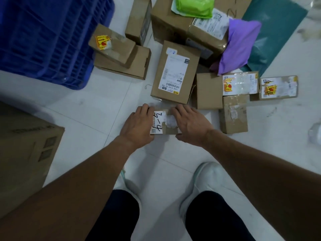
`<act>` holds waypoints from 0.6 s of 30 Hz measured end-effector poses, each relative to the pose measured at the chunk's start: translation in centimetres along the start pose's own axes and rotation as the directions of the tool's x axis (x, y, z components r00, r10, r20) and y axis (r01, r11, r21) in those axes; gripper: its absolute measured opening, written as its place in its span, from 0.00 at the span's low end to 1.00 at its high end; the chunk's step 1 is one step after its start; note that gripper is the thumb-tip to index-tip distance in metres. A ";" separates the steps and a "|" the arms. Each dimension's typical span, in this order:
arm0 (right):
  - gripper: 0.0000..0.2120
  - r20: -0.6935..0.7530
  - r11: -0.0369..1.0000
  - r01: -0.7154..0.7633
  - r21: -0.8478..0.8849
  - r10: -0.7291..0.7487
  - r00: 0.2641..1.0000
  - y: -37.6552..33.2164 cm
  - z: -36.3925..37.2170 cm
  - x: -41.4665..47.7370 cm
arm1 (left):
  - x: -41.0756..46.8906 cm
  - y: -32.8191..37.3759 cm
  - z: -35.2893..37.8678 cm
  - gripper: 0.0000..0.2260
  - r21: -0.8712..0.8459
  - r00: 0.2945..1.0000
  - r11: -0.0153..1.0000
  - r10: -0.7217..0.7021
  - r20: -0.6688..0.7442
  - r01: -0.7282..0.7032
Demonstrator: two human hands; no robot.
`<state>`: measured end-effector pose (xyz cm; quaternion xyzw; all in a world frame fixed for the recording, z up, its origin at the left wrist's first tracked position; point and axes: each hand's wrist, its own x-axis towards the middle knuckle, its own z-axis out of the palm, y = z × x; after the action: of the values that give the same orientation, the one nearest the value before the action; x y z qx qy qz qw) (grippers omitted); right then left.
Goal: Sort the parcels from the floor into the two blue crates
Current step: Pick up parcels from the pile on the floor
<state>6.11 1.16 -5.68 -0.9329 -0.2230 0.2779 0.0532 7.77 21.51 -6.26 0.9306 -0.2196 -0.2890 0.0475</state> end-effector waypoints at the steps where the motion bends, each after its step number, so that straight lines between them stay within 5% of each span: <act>1: 0.41 0.006 1.000 0.014 -0.010 -0.014 1.000 -0.3 -1.3 -0.7 | -1.0 0.4 -1.2 0.38 -0.009 1.000 1.000 -0.004 0.000 0.004; 12: 0.40 0.024 0.995 0.055 -0.078 -0.054 0.998 -2.3 -21.7 -11.8 | -11.9 7.2 -20.5 0.34 -0.104 0.998 0.994 -0.035 -0.051 0.030; 18: 0.41 0.021 0.997 0.010 -0.080 -0.008 1.000 -5.4 -34.3 -19.3 | -18.6 9.8 -32.3 0.40 -0.136 0.999 0.991 -0.024 -0.032 0.020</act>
<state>8.25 -1.76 33.85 -0.9303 -0.2387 0.2780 0.0146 8.41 19.57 32.25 0.9323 -0.1883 -0.2881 0.1110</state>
